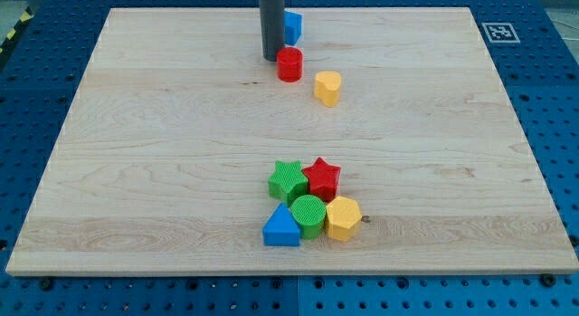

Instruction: Move the red circle diagonally left to the yellow heart

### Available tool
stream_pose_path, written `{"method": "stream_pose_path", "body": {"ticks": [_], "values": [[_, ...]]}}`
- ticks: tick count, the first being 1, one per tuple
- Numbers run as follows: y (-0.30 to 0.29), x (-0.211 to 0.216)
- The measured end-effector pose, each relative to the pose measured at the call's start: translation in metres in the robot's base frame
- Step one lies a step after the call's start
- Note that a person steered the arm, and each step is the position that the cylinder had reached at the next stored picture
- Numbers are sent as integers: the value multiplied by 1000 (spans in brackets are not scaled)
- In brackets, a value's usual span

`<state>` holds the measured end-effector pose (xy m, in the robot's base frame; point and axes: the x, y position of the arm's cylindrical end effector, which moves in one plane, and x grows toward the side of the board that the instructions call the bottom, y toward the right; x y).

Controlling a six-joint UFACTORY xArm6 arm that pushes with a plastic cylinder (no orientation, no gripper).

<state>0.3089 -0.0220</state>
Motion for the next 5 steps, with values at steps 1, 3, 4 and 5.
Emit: {"method": "stream_pose_path", "body": {"ticks": [1, 3, 4, 5], "values": [[6, 3], [27, 3], [31, 3], [43, 3]]}}
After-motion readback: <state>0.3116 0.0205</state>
